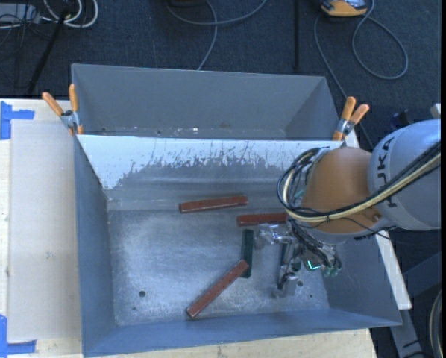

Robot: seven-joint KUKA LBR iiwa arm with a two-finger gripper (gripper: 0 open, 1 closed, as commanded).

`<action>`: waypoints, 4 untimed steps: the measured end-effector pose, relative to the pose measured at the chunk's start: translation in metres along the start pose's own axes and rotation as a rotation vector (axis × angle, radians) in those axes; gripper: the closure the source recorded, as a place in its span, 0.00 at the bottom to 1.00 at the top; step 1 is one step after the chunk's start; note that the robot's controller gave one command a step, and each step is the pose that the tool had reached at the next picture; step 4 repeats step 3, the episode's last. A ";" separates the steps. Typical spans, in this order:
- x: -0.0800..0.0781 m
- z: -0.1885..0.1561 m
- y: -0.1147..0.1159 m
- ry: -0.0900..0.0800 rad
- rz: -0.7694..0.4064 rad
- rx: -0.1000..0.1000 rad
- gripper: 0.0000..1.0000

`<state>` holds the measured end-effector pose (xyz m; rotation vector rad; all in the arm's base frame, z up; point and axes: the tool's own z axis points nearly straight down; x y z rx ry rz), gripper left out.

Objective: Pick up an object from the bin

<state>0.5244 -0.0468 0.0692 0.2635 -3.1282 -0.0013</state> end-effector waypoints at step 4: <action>-0.046 -0.139 0.053 -0.014 -0.040 0.003 1.00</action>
Offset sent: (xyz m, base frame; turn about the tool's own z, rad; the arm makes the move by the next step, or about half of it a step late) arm -0.0421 0.0692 0.0008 -0.0456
